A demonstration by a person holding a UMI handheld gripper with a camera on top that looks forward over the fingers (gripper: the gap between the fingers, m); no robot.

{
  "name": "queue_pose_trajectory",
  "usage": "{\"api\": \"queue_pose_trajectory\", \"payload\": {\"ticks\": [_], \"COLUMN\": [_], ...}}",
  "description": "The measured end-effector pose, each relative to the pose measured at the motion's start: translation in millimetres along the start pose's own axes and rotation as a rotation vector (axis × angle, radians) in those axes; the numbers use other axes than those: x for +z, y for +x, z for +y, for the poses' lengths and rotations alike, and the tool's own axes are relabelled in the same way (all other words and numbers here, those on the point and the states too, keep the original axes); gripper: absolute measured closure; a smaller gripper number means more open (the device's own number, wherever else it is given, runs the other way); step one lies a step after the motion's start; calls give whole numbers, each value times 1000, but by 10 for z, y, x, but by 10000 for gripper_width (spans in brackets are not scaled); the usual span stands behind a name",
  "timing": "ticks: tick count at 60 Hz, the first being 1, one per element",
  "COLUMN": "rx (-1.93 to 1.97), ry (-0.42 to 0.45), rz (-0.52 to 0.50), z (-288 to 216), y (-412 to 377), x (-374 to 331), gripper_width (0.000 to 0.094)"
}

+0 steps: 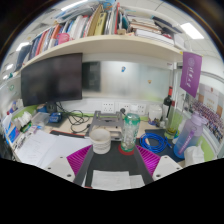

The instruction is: Pour water

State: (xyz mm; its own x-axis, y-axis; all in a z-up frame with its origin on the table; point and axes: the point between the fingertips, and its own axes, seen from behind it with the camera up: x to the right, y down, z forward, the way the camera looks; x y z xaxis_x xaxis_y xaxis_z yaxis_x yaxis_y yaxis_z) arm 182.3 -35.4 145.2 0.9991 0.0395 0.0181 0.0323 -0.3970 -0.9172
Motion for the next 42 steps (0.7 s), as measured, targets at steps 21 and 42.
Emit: {"api": "queue_pose_trajectory", "payload": {"ticks": [21,42], "rx": [27,59], "ry": [105,64], "rz": [46,73], "z": [-841,-794], "y": [-644,-795], "x": [-743,-896], "gripper_width": [74,78]}}
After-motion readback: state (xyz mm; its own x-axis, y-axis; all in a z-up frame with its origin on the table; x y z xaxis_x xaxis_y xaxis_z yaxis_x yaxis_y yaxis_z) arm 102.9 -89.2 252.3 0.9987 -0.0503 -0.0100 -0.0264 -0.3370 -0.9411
